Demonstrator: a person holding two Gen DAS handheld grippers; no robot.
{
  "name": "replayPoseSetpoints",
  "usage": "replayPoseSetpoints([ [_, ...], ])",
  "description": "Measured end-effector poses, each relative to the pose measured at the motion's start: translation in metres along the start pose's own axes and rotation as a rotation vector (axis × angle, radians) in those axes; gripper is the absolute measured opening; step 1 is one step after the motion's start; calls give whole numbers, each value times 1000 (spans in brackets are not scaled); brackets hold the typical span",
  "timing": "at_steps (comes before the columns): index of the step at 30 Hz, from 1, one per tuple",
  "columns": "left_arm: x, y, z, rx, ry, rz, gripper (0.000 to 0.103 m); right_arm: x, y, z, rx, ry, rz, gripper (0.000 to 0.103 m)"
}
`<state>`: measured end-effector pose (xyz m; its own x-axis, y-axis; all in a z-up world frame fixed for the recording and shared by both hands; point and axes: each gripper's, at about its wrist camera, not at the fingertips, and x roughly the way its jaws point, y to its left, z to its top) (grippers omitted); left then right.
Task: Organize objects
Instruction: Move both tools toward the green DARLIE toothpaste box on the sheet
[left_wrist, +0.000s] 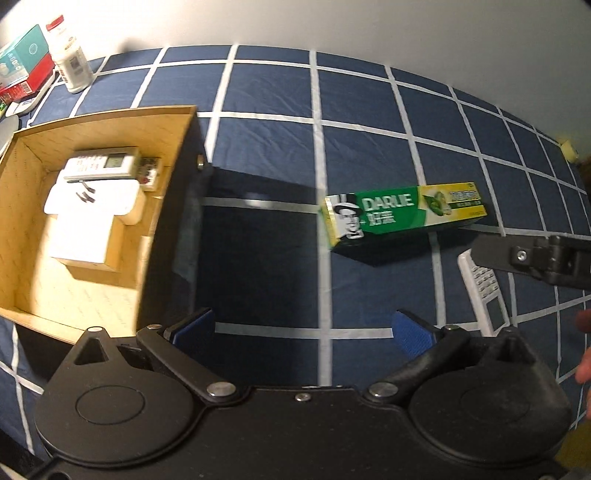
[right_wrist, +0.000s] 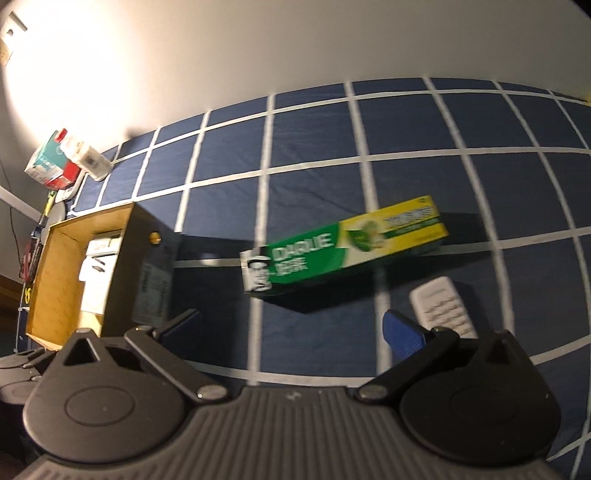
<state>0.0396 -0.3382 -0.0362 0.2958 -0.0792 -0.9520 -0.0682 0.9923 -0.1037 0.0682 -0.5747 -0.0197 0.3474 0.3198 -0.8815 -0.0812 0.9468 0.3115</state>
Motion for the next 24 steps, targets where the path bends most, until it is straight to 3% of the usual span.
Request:
replayPoseSetpoints([
  [13, 30, -50, 20, -37, 19, 51, 103, 10, -74, 33, -35, 56, -9, 103],
  [24, 74, -49, 60, -145, 53, 102, 103, 65, -103, 81, -92, 144, -1, 103],
])
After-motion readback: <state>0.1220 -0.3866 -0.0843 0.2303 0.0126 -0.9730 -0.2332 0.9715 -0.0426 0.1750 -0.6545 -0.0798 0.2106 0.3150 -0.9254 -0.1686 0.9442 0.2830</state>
